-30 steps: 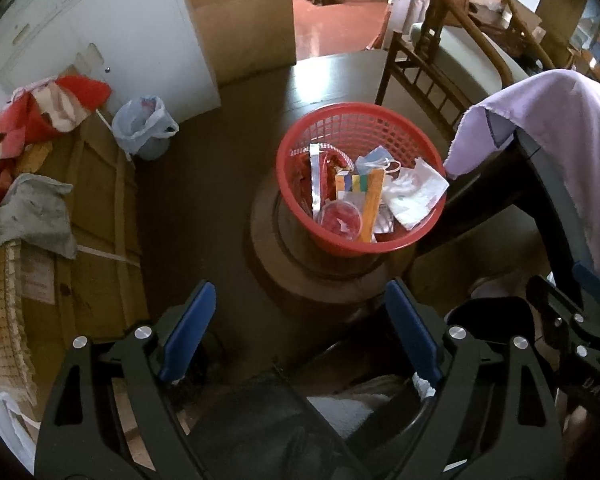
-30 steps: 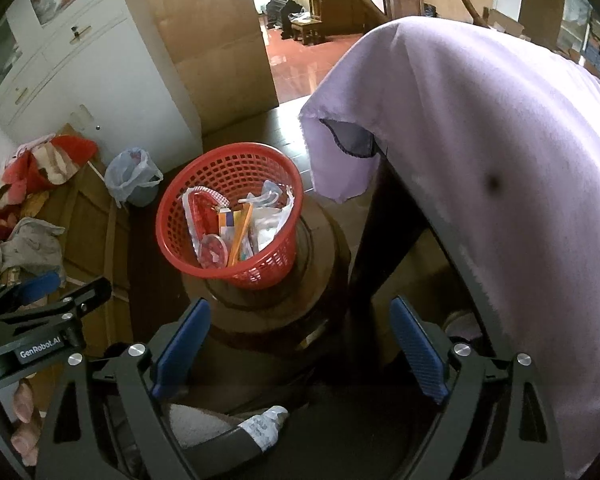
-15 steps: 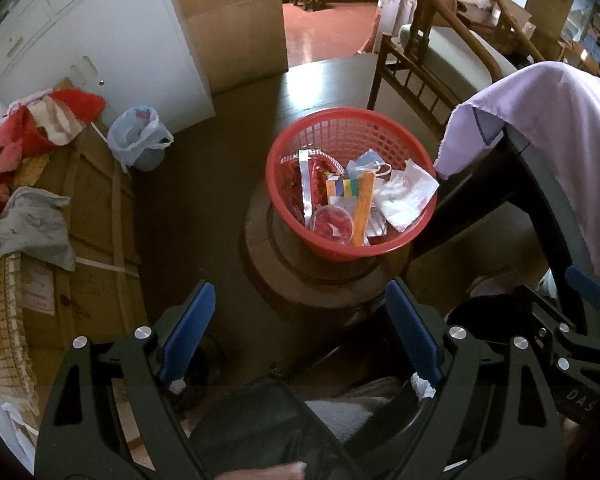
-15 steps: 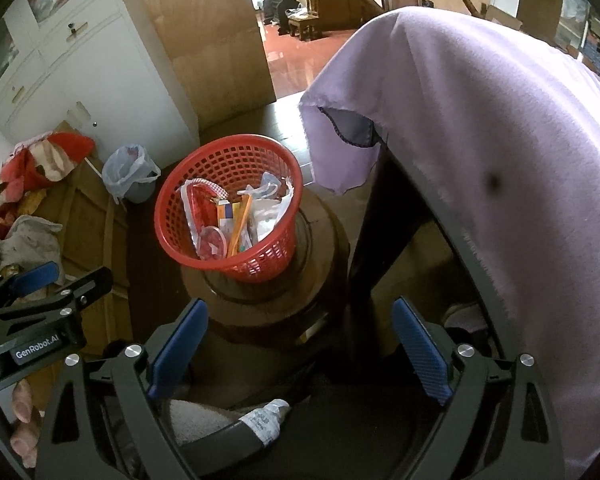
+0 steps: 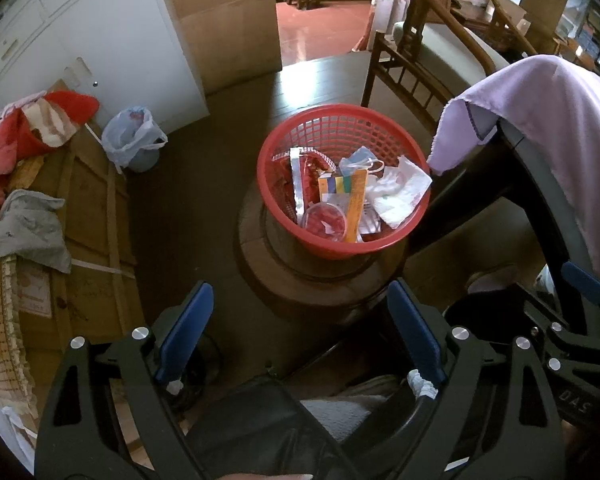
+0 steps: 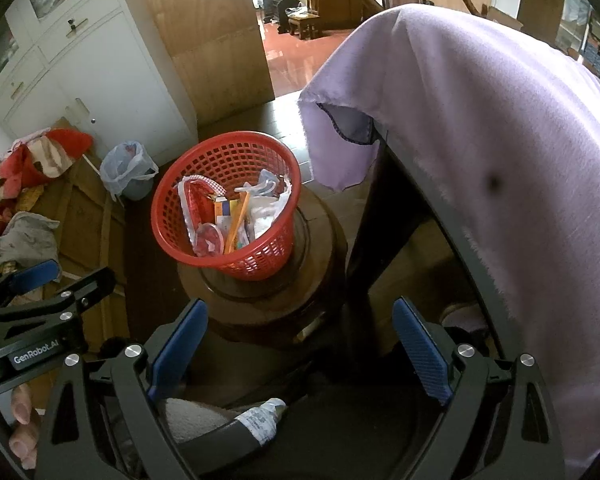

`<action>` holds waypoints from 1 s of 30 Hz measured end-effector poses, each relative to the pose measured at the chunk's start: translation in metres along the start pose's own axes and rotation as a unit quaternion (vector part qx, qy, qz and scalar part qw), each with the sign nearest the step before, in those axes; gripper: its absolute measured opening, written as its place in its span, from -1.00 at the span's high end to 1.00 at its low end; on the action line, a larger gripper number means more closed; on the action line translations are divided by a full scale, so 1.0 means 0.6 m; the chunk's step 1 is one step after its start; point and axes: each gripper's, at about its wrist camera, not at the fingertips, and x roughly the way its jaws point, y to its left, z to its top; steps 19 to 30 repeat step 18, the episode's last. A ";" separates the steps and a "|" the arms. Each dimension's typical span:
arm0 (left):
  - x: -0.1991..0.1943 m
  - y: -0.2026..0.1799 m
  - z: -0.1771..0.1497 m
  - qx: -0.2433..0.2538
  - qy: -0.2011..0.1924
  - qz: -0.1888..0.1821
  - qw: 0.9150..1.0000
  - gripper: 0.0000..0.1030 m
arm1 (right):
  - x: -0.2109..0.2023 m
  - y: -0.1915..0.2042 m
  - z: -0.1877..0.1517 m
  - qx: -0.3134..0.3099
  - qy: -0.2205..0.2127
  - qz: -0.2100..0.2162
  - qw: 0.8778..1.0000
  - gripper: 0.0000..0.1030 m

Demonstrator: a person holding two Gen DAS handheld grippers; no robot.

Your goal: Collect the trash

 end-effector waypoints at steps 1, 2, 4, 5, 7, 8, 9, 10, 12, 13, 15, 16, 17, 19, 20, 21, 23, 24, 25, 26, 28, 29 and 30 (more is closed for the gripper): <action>0.000 0.000 0.000 0.001 -0.002 0.001 1.000 -0.67 | 0.001 0.000 0.000 0.000 0.001 0.000 1.000 -0.79; -0.001 -0.001 -0.001 0.001 -0.005 0.003 1.000 -0.67 | 0.001 0.000 -0.001 0.000 0.002 0.000 1.000 -0.79; -0.001 -0.001 -0.001 0.001 -0.008 0.005 1.000 -0.68 | 0.001 -0.001 -0.001 0.000 0.002 0.000 1.000 -0.79; 0.000 -0.001 -0.001 0.001 -0.007 0.005 1.000 -0.69 | 0.002 -0.001 -0.001 0.000 0.002 0.000 1.000 -0.79; 0.000 -0.001 0.000 0.001 -0.005 0.004 1.000 -0.70 | 0.002 -0.001 -0.002 0.000 0.002 0.001 1.000 -0.79; 0.000 -0.001 0.001 0.001 -0.004 0.004 1.000 -0.70 | 0.002 0.000 -0.001 0.000 0.002 0.000 1.000 -0.79; 0.000 -0.001 0.001 0.002 -0.002 0.003 1.000 -0.70 | 0.002 0.000 -0.001 0.000 0.002 0.000 1.000 -0.79; 0.001 -0.001 0.002 0.002 -0.002 0.003 1.000 -0.70 | 0.002 -0.001 -0.001 0.001 0.003 0.001 1.000 -0.79; 0.000 -0.001 0.002 0.002 -0.002 0.005 1.000 -0.70 | 0.005 -0.002 -0.002 0.001 0.004 0.002 1.000 -0.79; 0.000 -0.001 0.002 0.002 -0.005 0.009 1.000 -0.70 | 0.005 -0.002 -0.003 0.001 0.005 0.001 1.000 -0.79; -0.001 -0.002 0.001 0.007 -0.011 0.015 1.000 -0.70 | 0.006 -0.003 -0.004 0.000 0.005 0.002 1.000 -0.79; -0.001 -0.004 0.001 0.010 -0.012 0.016 1.000 -0.70 | 0.006 -0.002 -0.004 0.000 0.005 0.002 1.000 -0.79; -0.001 -0.005 -0.001 0.011 -0.013 0.015 1.000 -0.70 | 0.006 -0.002 -0.004 0.000 0.005 0.001 1.000 -0.79; -0.001 -0.006 -0.002 0.012 -0.013 0.015 1.000 -0.70 | 0.006 -0.002 -0.004 0.001 0.005 0.000 1.000 -0.79; -0.001 -0.006 -0.002 0.012 -0.013 0.015 1.000 -0.70 | 0.006 -0.002 -0.004 0.001 0.005 0.000 1.000 -0.79; -0.001 -0.006 -0.002 0.012 -0.013 0.015 1.000 -0.70 | 0.006 -0.002 -0.004 0.001 0.005 0.000 1.000 -0.79; -0.001 -0.006 -0.002 0.012 -0.013 0.015 1.000 -0.70 | 0.006 -0.002 -0.004 0.001 0.005 0.000 1.000 -0.79; -0.001 -0.006 -0.002 0.012 -0.013 0.015 1.000 -0.70 | 0.006 -0.002 -0.004 0.001 0.005 0.000 1.000 -0.79; -0.001 -0.006 -0.002 0.012 -0.013 0.015 1.000 -0.70 | 0.006 -0.002 -0.004 0.001 0.005 0.000 1.000 -0.79; -0.001 -0.006 -0.002 0.012 -0.013 0.015 1.000 -0.70 | 0.006 -0.002 -0.004 0.001 0.005 0.000 1.000 -0.79; -0.001 -0.006 -0.002 0.012 -0.013 0.015 1.000 -0.70 | 0.006 -0.002 -0.004 0.001 0.005 0.000 1.000 -0.79; -0.001 -0.006 -0.002 0.012 -0.013 0.015 1.000 -0.70 | 0.006 -0.002 -0.004 0.001 0.005 0.000 1.000 -0.79; -0.001 -0.006 -0.002 0.012 -0.013 0.015 1.000 -0.70 | 0.006 -0.002 -0.004 0.001 0.005 0.000 1.000 -0.79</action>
